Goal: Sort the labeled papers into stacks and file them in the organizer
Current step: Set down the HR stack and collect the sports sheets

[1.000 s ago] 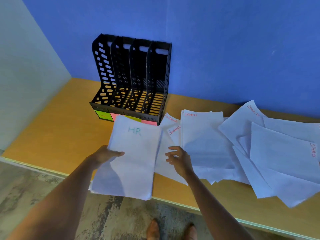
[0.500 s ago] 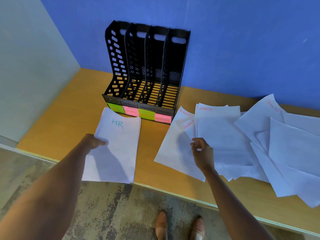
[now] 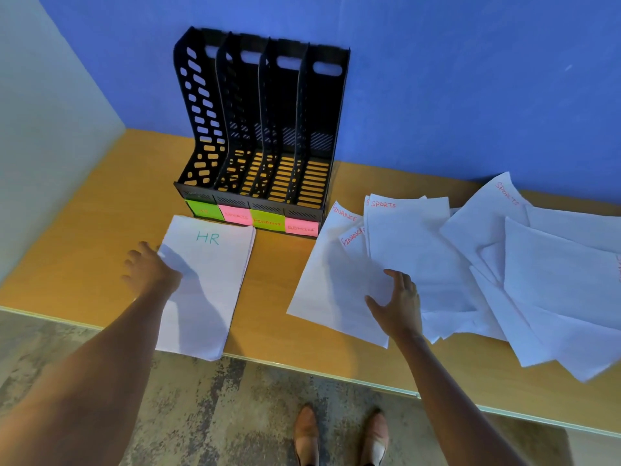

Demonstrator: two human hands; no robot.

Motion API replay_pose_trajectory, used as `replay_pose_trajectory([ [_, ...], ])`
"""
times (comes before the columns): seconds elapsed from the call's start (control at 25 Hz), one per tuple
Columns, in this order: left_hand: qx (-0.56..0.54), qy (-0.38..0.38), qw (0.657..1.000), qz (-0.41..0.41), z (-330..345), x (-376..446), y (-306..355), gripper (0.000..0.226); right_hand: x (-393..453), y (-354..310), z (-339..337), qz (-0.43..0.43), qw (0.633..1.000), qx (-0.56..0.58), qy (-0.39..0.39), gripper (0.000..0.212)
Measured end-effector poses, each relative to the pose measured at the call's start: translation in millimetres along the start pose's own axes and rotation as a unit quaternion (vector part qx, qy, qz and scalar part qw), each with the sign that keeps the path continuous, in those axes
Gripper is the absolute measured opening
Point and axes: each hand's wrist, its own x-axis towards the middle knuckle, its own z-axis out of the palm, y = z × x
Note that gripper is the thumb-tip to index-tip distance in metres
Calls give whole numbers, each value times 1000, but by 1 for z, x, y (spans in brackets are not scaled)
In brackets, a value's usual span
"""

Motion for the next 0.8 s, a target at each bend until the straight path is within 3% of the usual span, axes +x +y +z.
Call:
replay_pose_trajectory([
  [0.2,-110,53,984,127,10,-38,35,71,-7,-1,-9,-5,998,-41,-48,70],
  [0.32,-189,62,953,230,23,-84,73,50,-10,-3,-15,-39,997,-58,-17,41],
  [0.4,-224,48,927,295,35,-115,94,39,-11,-3,-22,-35,998,-52,15,26],
  [0.56,-321,-47,888,327,57,-161,129,22,-7,3,-38,31,999,-7,39,28],
  [0.68,-378,-117,853,341,66,-186,156,18,-8,6,-59,23,980,102,167,27],
  [0.8,-408,-194,837,309,65,-203,180,20,-7,10,-75,1,953,135,271,25],
])
